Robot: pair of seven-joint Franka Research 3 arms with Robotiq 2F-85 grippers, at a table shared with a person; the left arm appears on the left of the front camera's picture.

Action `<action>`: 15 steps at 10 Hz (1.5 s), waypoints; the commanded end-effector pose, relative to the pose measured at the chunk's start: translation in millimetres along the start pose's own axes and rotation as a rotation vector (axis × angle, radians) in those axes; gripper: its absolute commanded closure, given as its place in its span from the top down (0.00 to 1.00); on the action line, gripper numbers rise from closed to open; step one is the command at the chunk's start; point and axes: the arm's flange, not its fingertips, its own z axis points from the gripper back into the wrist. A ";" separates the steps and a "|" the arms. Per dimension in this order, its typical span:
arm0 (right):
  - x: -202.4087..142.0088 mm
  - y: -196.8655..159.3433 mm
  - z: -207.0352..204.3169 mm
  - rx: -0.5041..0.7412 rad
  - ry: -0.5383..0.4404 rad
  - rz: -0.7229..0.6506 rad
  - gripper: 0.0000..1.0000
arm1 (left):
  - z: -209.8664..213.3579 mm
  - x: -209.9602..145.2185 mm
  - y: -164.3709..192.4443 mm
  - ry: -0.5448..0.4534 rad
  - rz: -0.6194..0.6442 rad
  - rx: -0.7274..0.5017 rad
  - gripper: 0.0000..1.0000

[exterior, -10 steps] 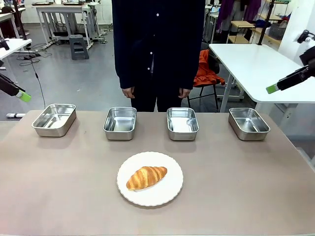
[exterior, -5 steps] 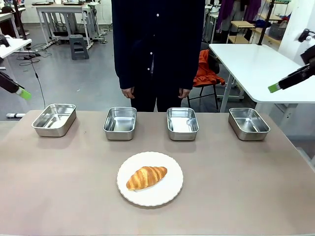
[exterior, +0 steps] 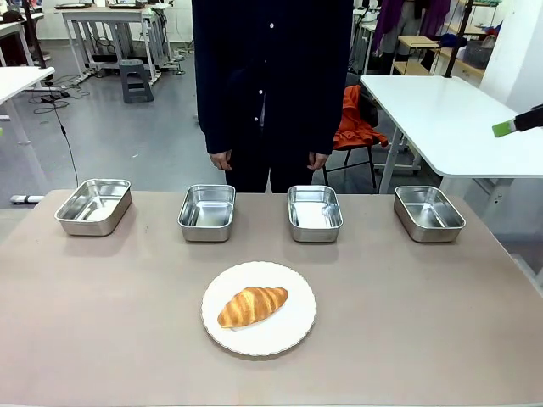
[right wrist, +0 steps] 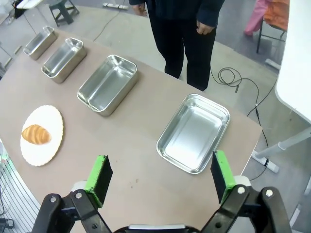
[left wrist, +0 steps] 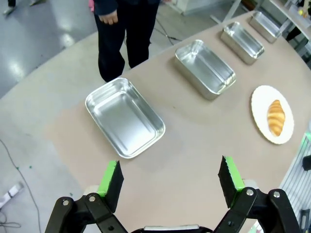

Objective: Place the bread in the container.
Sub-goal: Place the Butter Roll into the Airtight Container indicated by the human.

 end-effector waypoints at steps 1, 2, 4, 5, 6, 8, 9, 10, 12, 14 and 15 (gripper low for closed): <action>-0.8 -5.6 3.0 0.020 -0.056 0.009 1.00 | 1.3 4.4 -18.2 -0.056 0.024 -0.002 1.00; -0.7 -7.0 6.0 0.019 -0.059 0.003 1.00 | 1.5 4.4 -28.0 -0.057 0.033 0.020 1.00; -1.4 -11.2 9.2 0.013 -0.062 -0.009 1.00 | -4.7 6.3 -41.0 -0.034 0.024 0.065 1.00; -1.4 -12.7 11.1 0.011 -0.063 -0.010 1.00 | -9.5 8.5 -43.3 -0.012 0.013 0.062 1.00; -2.9 -14.2 13.3 0.013 -0.066 -0.013 1.00 | -13.5 9.8 -46.0 0.008 0.005 0.062 1.00; -5.8 -16.9 15.3 0.022 -0.066 -0.010 1.00 | -20.2 11.6 -49.1 0.029 0.006 0.074 1.00; -6.6 -17.6 15.7 0.023 -0.064 -0.007 1.00 | -23.6 11.5 -49.7 0.046 0.002 0.067 1.00; -6.4 -18.1 15.8 0.022 -0.067 -0.008 1.00 | -25.0 11.1 -48.9 0.052 0.000 0.061 1.00; -5.0 -18.9 13.8 0.030 -0.055 -0.002 1.00 | -24.8 10.4 -47.2 0.065 -0.011 0.032 1.00; -7.2 -11.5 15.4 0.004 -0.035 -0.032 1.00 | -25.2 10.8 -46.2 0.043 -0.011 0.051 1.00; -7.2 -11.5 15.4 0.004 -0.035 -0.032 1.00 | -25.2 10.8 -46.2 0.043 -0.011 0.051 1.00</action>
